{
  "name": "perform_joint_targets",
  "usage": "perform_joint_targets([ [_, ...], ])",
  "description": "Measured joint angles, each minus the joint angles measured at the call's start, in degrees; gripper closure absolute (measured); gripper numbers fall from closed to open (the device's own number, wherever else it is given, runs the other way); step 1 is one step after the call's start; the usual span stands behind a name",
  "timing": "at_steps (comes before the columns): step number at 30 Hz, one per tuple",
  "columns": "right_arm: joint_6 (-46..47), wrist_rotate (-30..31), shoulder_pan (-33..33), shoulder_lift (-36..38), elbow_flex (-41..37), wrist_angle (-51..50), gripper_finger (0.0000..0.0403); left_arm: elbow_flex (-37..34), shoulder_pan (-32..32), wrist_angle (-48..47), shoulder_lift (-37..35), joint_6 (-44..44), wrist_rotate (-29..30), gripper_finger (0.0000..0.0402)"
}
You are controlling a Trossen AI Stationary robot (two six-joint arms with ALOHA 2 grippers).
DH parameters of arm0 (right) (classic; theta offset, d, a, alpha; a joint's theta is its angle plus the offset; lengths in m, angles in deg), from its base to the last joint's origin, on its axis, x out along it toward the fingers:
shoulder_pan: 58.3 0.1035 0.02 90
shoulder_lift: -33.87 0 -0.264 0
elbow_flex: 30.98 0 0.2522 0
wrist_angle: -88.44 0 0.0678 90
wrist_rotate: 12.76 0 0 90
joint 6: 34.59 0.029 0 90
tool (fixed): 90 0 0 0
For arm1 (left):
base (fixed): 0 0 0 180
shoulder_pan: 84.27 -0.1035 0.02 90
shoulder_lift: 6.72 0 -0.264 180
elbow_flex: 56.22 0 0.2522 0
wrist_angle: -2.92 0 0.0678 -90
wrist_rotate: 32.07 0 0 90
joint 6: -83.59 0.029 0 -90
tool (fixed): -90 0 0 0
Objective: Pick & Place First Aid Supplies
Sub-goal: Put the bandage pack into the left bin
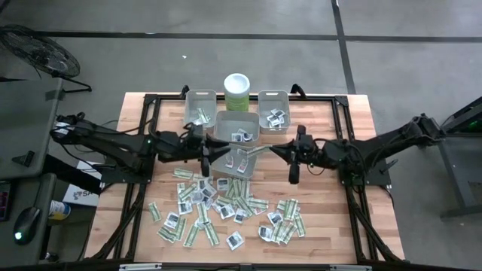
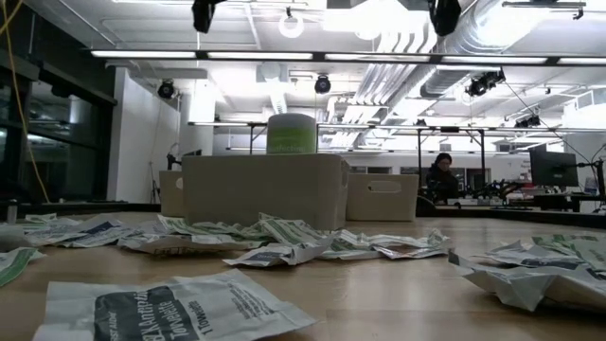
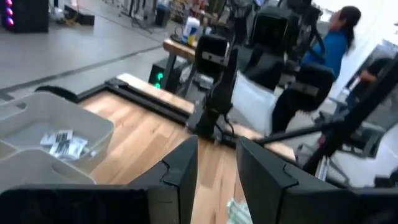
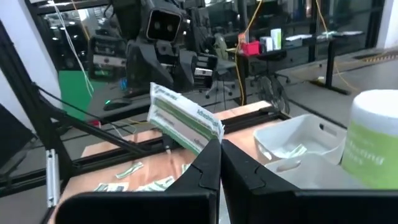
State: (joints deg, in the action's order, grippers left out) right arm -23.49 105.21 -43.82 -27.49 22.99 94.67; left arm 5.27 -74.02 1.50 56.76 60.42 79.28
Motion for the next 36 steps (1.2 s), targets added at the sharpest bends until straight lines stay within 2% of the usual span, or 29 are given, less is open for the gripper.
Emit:
perform_joint_targets([
  [3,-1.69,-0.19,-1.4,-0.11,0.0,1.81,0.0403,-0.06,-1.1,1.82,0.88,0.27,-0.15,0.0291],
  [7,-1.35,3.29,-2.61,-0.19,0.48,2.09,0.0403,-0.07,-2.01,4.77,2.44,0.96,-0.16,0.0291],
  [17,-6.05,2.62,-4.02,-4.84,5.86,0.6,0.0403,-0.04,-2.04,12.74,6.51,5.15,0.28,0.0291],
  [27,-5.57,3.07,-4.02,-8.16,8.61,-1.81,0.0403,-0.04,-2.02,13.81,6.6,6.44,0.34,0.0291],
  [36,-3.3,-0.4,-5.59,-10.92,8.59,0.27,0.0403,-0.04,-2.02,13.66,6.58,6.44,-0.03,0.0291],
])
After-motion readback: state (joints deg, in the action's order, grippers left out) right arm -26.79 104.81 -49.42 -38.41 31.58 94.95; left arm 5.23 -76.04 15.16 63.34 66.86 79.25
